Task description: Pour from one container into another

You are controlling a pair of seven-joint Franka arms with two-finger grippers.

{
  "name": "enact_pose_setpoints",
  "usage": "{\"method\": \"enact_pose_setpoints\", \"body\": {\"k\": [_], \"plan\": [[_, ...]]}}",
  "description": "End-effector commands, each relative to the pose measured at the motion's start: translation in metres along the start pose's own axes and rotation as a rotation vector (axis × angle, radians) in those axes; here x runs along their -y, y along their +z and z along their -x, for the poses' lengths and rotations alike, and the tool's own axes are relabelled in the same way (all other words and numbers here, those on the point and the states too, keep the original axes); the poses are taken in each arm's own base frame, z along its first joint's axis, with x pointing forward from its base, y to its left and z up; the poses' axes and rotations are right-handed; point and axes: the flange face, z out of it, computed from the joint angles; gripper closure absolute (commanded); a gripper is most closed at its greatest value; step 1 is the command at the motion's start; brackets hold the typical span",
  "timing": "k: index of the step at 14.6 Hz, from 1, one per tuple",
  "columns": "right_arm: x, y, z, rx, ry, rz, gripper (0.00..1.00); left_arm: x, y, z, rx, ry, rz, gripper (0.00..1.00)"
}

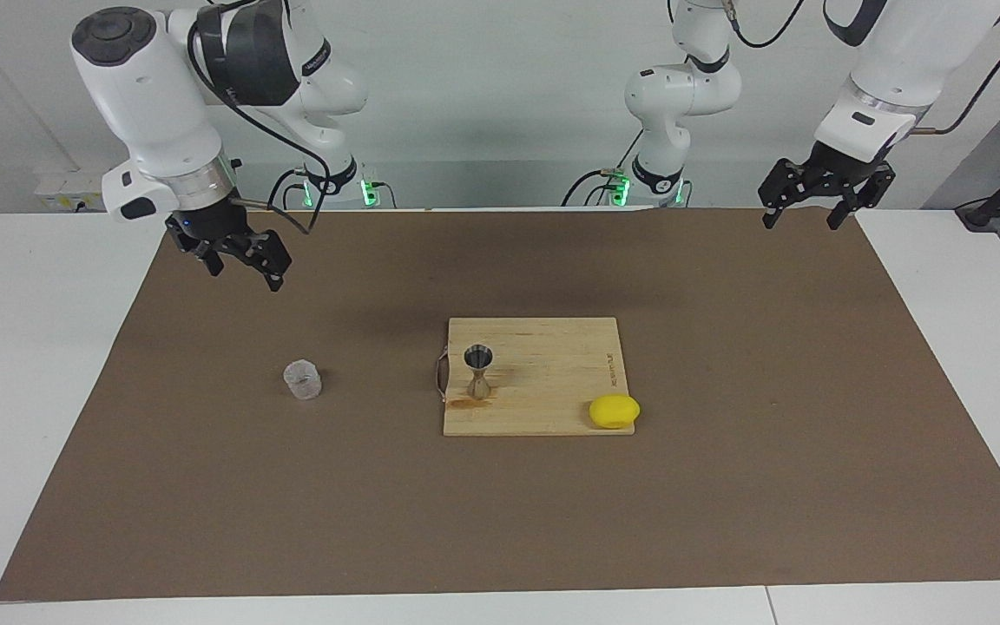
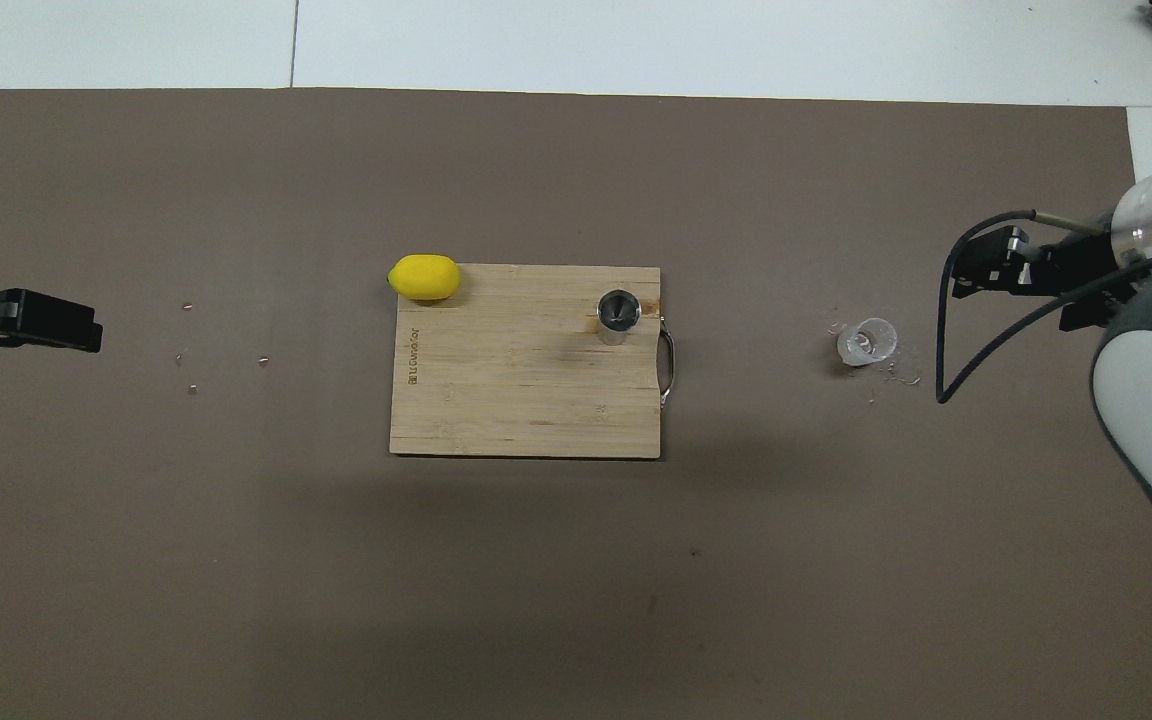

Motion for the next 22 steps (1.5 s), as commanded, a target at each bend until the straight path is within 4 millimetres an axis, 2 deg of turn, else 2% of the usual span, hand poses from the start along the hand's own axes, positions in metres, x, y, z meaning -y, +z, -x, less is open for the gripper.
{"method": "enact_pose_setpoints", "body": {"k": [1, 5, 11, 14, 22], "plan": [[0.001, -0.029, -0.005, -0.015, -0.026, 0.007, 0.00, 0.002, 0.000, 0.007, 0.004, -0.009, -0.013, 0.00], [-0.006, -0.017, 0.016, 0.048, -0.034, 0.033, 0.00, 0.002, 0.000, 0.007, 0.004, -0.009, -0.013, 0.00], [-0.009, 0.005, 0.029, 0.032, -0.103, 0.038, 0.01, 0.002, 0.000, 0.007, 0.004, -0.009, -0.013, 0.00], [-0.014, 0.004, 0.026, 0.034, -0.100, 0.029, 0.01, 0.001, 0.000, 0.007, 0.004, -0.008, -0.013, 0.00], [-0.013, -0.005, 0.041, 0.054, -0.093, 0.027, 0.00, 0.002, 0.000, 0.007, 0.004, -0.009, -0.013, 0.00]]}}
